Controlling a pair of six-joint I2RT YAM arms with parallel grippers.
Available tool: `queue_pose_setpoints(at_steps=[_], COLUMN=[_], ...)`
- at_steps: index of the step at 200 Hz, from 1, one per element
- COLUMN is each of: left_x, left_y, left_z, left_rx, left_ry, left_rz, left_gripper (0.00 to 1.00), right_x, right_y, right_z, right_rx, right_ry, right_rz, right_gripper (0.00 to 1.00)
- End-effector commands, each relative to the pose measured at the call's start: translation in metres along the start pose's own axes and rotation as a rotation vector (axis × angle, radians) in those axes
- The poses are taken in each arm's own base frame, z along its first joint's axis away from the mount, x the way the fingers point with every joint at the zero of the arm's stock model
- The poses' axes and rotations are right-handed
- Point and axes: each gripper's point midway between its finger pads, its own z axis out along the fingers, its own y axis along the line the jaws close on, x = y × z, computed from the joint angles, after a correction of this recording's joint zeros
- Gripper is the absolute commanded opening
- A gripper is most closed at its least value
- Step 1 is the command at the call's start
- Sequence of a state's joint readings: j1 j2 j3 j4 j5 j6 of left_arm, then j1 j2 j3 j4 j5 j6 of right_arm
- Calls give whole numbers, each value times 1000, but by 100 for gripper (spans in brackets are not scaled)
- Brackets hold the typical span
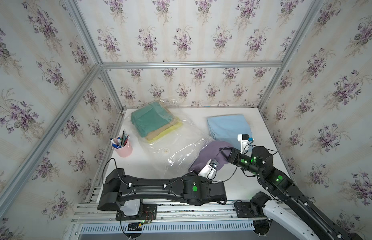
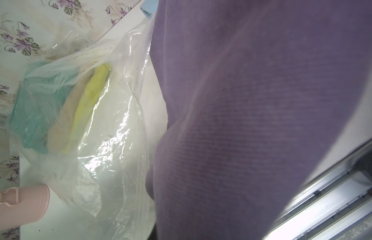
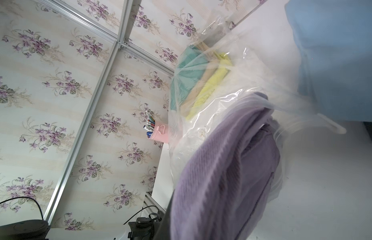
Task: Take the trousers out of the vacuum bag
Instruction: Take out the trousers from the vacuum bag.
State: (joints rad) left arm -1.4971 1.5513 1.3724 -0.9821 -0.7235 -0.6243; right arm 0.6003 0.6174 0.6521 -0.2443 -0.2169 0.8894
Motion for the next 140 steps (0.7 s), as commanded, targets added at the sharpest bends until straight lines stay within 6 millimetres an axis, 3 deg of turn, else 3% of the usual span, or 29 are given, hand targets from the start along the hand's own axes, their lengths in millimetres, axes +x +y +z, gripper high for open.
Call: queue_pose_setpoints(at_steps=[1,46,140], left_x=[-19,-42,-118], left_y=[11,6,-11], left_z=[-11,-27,-51], left_rx=[-24,32,78], left_ry=[-54,-97,-259], left_rz=[54,74,174], left_gripper=[0,0,2], right_x=[-16,-42,-82], right_y=[17,42,65], right_z=[-15,-51,-88], right_rx=[-14,-13,52], right_ry=[-55,-156,-312], right_rz=[-53,-102,-200], right_gripper=[0,0,0])
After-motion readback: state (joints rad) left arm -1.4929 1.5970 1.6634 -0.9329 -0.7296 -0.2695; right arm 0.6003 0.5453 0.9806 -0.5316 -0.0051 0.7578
